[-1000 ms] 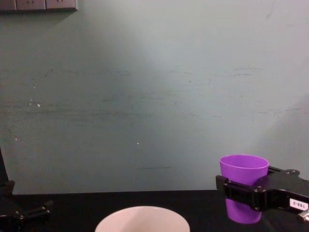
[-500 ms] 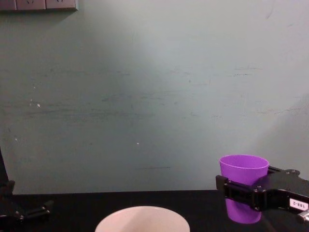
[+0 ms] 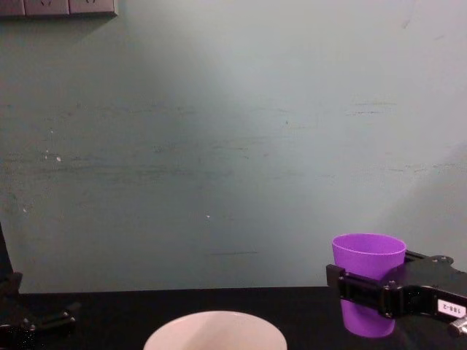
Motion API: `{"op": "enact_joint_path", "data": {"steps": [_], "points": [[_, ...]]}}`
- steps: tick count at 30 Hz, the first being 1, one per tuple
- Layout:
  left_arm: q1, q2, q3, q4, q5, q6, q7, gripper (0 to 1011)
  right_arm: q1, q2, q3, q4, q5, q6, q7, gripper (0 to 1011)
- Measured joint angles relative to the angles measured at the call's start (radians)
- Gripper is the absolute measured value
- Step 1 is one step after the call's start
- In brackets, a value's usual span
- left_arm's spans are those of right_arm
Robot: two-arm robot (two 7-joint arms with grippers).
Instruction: Pick up the cup and pour the mung beans from the cup into the bowl.
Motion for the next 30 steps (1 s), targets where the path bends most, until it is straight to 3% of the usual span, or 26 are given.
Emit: {"op": "enact_joint_path", "data": {"steps": [11,15,25,30], "points": [[0.000,0.000,0.000,0.000,0.000,0.000,0.000,1000,-0.001,-0.002,0.002,0.000,-0.002,-0.004,0.001,731],[0.000,0.000,0.000,0.000,0.000,0.000,0.000,1000,-0.004,-0.003,0.003,-0.006,-0.032,-0.025,0.003,731],[0.000,0.000,0.000,0.000,0.000,0.000,0.000,1000,0.020,0.038,-0.084,-0.060,-0.315,-0.030,-0.058,731],[0.000,0.000,0.000,0.000,0.000,0.000,0.000,1000,0.041,0.040,-0.106,-0.062,-0.398,-0.018,-0.075,731]]}}
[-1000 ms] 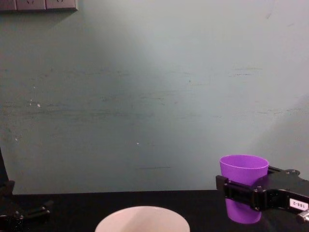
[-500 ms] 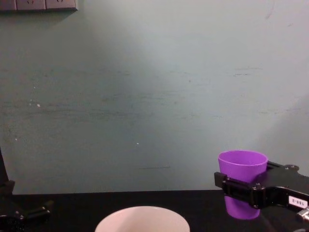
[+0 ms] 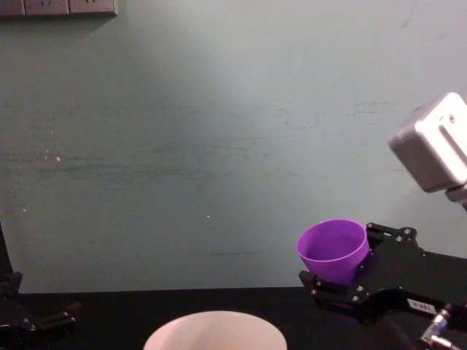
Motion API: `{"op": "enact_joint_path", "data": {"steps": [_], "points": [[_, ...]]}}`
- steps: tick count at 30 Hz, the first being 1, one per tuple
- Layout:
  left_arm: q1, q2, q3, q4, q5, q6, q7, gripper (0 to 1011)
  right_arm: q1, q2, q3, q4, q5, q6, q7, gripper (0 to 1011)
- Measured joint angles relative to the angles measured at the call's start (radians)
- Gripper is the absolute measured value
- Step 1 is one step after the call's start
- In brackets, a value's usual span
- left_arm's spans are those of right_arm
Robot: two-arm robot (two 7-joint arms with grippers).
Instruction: Pick up the cup and pour the mung beans from the cup into the bowl.
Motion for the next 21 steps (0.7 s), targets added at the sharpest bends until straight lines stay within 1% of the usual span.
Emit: {"op": "enact_joint_path", "data": {"steps": [1,2,3,5,9,11,14,20,21], "points": [[0.000,0.000,0.000,0.000,0.000,0.000,0.000,1000,0.007,-0.001,-0.005,0.003,-0.020,0.003,-0.001,731],[0.000,0.000,0.000,0.000,0.000,0.000,0.000,1000,0.011,-0.002,-0.007,0.004,-0.029,0.005,-0.001,731],[0.000,0.000,0.000,0.000,0.000,0.000,0.000,1000,0.019,-0.002,-0.013,0.005,-0.047,0.011,0.001,732],[0.000,0.000,0.000,0.000,0.000,0.000,0.000,1000,0.023,-0.003,-0.015,0.005,-0.056,0.013,0.002,731],[0.000,0.000,0.000,0.000,0.000,0.000,0.000,1000,0.044,-0.003,-0.030,0.004,-0.102,0.023,0.018,731],[0.000,0.000,0.000,0.000,0.000,0.000,0.000,1000,0.061,-0.002,-0.046,0.001,-0.138,0.035,0.028,731],[0.000,0.000,0.000,0.000,0.000,0.000,0.000,1000,0.076,-0.004,-0.059,0.000,-0.166,0.046,0.041,731],[0.000,0.000,0.000,0.000,0.000,0.000,0.000,1000,0.114,-0.019,-0.093,0.010,-0.236,0.076,0.071,731],[0.000,0.000,0.000,0.000,0.000,0.000,0.000,1000,0.124,-0.022,-0.106,0.013,-0.261,0.084,0.074,731]]}}
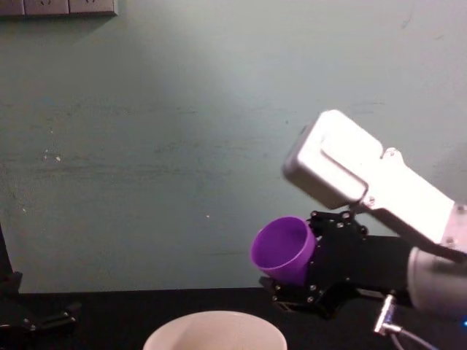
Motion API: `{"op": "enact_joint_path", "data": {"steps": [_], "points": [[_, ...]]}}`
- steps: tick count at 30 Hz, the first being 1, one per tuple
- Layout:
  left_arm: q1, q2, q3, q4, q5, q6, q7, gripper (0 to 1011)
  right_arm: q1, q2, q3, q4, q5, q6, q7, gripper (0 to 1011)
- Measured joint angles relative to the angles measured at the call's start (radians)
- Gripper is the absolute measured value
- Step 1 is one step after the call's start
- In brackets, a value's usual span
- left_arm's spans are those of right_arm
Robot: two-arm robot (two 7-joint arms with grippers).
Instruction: Pick up the cup and pour the mung beans from the cup into the bowl.
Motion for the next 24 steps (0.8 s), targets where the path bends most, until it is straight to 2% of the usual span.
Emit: {"op": "enact_joint_path", "data": {"steps": [10,11,13,16,19,20,22,23,24], "points": [[0.000,0.000,0.000,0.000,0.000,0.000,0.000,1000,0.056,-0.017,-0.074,0.006,-0.163,0.051,0.020,731],[0.000,0.000,0.000,0.000,0.000,0.000,0.000,1000,0.065,-0.018,-0.090,0.004,-0.197,0.062,0.023,731],[0.000,0.000,0.000,0.000,0.000,0.000,0.000,1000,0.072,-0.019,-0.102,0.002,-0.224,0.070,0.026,731],[0.000,0.000,0.000,0.000,0.000,0.000,0.000,1000,0.087,-0.017,-0.133,-0.004,-0.298,0.088,0.031,731],[0.000,0.000,0.000,0.000,0.000,0.000,0.000,1000,0.096,-0.015,-0.153,-0.009,-0.351,0.101,0.036,731],[0.000,0.000,0.000,0.000,0.000,0.000,0.000,1000,0.096,-0.015,-0.153,-0.009,-0.351,0.101,0.036,731],[0.000,0.000,0.000,0.000,0.000,0.000,0.000,1000,0.102,-0.014,-0.171,-0.013,-0.399,0.112,0.039,731],[0.000,0.000,0.000,0.000,0.000,0.000,0.000,1000,0.102,-0.014,-0.171,-0.013,-0.399,0.112,0.039,731],[0.000,0.000,0.000,0.000,0.000,0.000,0.000,1000,0.105,-0.014,-0.180,-0.014,-0.423,0.116,0.043,731]]}}
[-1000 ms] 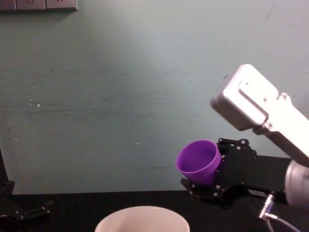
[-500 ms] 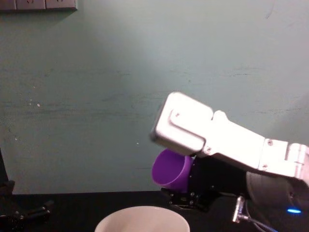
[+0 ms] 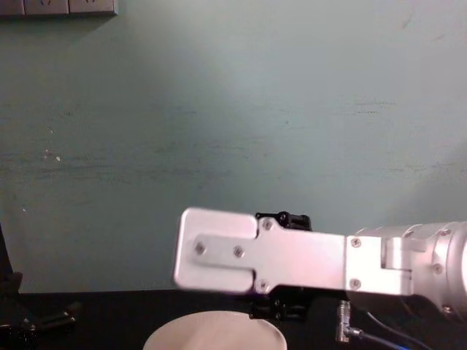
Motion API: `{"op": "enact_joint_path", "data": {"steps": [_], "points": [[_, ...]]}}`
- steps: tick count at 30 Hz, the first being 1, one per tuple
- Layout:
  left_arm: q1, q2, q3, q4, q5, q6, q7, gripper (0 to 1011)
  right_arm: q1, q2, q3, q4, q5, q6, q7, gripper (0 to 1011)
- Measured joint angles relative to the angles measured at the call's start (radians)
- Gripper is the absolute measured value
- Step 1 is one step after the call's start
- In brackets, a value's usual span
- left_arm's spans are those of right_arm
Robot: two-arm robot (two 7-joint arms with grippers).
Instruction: Pick up the cup and pour the mung beans from the cup into the bowl.
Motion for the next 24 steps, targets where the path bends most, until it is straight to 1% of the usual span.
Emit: {"op": "enact_joint_path", "data": {"steps": [1,2,6,8,14,17,18,21,24], "points": [[0.000,0.000,0.000,0.000,0.000,0.000,0.000,1000,0.002,0.000,-0.005,-0.001,-0.012,0.002,0.002,731],[0.000,0.000,0.000,0.000,0.000,0.000,0.000,1000,0.006,0.001,-0.018,-0.001,-0.038,0.007,0.004,731],[0.000,0.000,0.000,0.000,0.000,0.000,0.000,1000,0.015,0.001,-0.041,-0.002,-0.096,0.017,0.013,731],[0.000,0.000,0.000,0.000,0.000,0.000,0.000,1000,0.015,-0.001,-0.046,-0.002,-0.116,0.019,0.015,731],[0.000,0.000,0.000,0.000,0.000,0.000,0.000,1000,0.015,-0.006,-0.054,0.006,-0.155,0.020,0.016,731],[0.000,0.000,0.000,0.000,0.000,0.000,0.000,1000,0.016,-0.008,-0.062,0.009,-0.183,0.020,0.016,731],[0.000,0.000,0.000,0.000,0.000,0.000,0.000,1000,0.017,-0.008,-0.068,0.009,-0.200,0.020,0.015,731],[0.000,0.000,0.000,0.000,0.000,0.000,0.000,1000,0.019,-0.009,-0.075,0.009,-0.221,0.019,0.015,731],[0.000,0.000,0.000,0.000,0.000,0.000,0.000,1000,0.023,-0.009,-0.089,0.009,-0.263,0.018,0.019,731]]}}
